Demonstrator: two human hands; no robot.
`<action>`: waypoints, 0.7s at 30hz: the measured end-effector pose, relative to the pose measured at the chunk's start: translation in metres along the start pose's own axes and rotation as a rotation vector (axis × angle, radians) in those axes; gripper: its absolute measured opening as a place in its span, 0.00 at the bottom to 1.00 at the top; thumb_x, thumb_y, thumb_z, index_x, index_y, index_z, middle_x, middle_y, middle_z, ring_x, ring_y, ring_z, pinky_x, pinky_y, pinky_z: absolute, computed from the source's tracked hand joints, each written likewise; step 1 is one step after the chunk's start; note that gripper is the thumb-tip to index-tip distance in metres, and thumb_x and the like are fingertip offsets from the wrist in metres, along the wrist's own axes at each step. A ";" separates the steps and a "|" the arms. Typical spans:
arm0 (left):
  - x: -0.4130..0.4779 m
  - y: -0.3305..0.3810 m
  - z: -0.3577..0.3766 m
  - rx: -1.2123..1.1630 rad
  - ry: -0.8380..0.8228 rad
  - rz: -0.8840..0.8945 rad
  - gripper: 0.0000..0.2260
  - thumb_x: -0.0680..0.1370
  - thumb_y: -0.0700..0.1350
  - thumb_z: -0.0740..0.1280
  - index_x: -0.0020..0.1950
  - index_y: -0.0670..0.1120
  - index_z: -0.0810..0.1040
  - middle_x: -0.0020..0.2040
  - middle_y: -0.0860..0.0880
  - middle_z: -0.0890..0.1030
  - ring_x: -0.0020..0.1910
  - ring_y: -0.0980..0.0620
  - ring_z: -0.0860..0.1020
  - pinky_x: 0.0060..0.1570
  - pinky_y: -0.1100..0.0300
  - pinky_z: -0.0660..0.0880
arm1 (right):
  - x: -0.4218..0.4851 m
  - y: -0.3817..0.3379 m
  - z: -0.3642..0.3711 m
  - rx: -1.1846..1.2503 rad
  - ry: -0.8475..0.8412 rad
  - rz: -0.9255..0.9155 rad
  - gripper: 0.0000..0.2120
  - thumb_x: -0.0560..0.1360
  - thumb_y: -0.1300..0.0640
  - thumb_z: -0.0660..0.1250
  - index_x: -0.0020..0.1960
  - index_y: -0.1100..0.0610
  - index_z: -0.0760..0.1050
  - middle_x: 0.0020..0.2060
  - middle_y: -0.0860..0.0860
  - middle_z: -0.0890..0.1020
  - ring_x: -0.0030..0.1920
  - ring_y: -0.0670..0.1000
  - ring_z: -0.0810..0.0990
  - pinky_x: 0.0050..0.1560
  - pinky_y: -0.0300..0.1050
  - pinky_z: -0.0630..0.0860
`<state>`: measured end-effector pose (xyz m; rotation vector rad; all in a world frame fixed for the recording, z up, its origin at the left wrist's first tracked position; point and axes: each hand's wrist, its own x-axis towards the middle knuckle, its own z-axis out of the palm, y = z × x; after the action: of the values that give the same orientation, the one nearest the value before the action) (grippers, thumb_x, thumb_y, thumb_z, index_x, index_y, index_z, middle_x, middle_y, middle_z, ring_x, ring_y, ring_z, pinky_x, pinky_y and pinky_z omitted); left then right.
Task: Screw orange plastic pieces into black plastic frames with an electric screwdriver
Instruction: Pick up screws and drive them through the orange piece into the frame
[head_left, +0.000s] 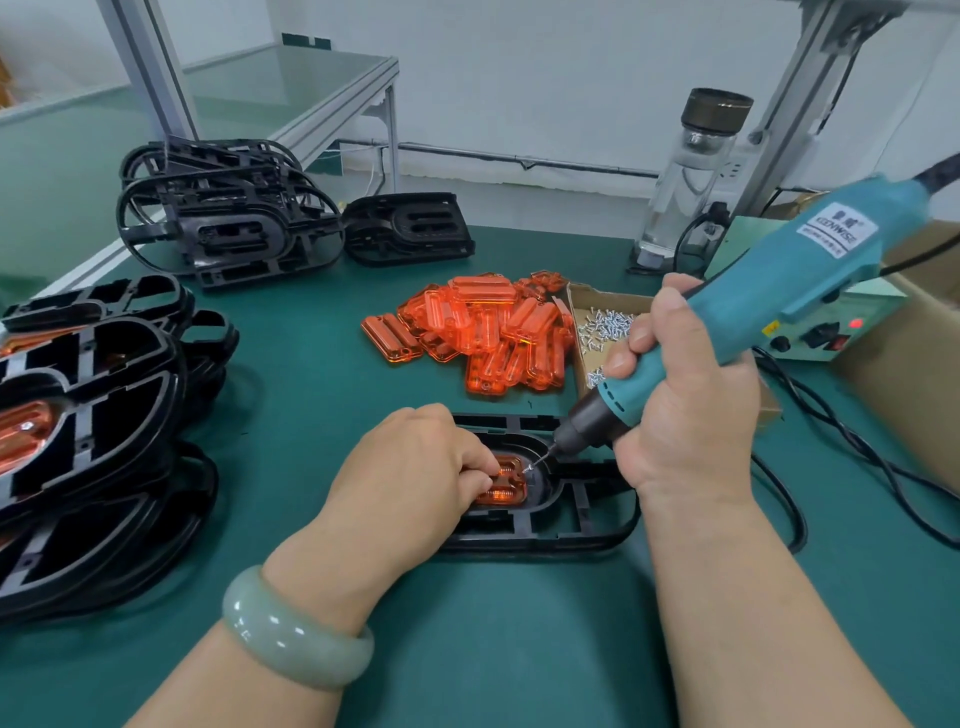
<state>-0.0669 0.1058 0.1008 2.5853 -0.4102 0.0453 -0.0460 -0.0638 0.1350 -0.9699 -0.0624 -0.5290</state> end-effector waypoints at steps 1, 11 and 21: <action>0.000 0.000 0.000 -0.001 0.002 0.002 0.07 0.76 0.50 0.67 0.52 0.59 0.82 0.47 0.54 0.75 0.51 0.52 0.73 0.52 0.56 0.71 | 0.000 0.000 0.001 -0.002 -0.005 -0.001 0.03 0.74 0.60 0.65 0.47 0.55 0.73 0.26 0.48 0.73 0.24 0.47 0.71 0.29 0.38 0.70; -0.001 0.000 0.000 -0.020 0.009 -0.002 0.07 0.75 0.50 0.68 0.50 0.59 0.83 0.46 0.53 0.75 0.51 0.51 0.74 0.52 0.54 0.72 | -0.003 -0.001 0.006 -0.013 -0.026 0.017 0.04 0.73 0.59 0.65 0.48 0.56 0.72 0.26 0.48 0.72 0.24 0.47 0.70 0.29 0.39 0.69; -0.001 0.001 0.001 -0.018 0.013 -0.001 0.06 0.75 0.50 0.68 0.50 0.58 0.83 0.46 0.53 0.75 0.50 0.50 0.74 0.51 0.54 0.72 | -0.005 -0.002 0.010 -0.067 -0.094 -0.027 0.06 0.73 0.60 0.65 0.49 0.57 0.72 0.28 0.47 0.74 0.24 0.48 0.71 0.29 0.39 0.69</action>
<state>-0.0682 0.1050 0.1005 2.5662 -0.4022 0.0571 -0.0496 -0.0543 0.1405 -1.0601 -0.1435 -0.5126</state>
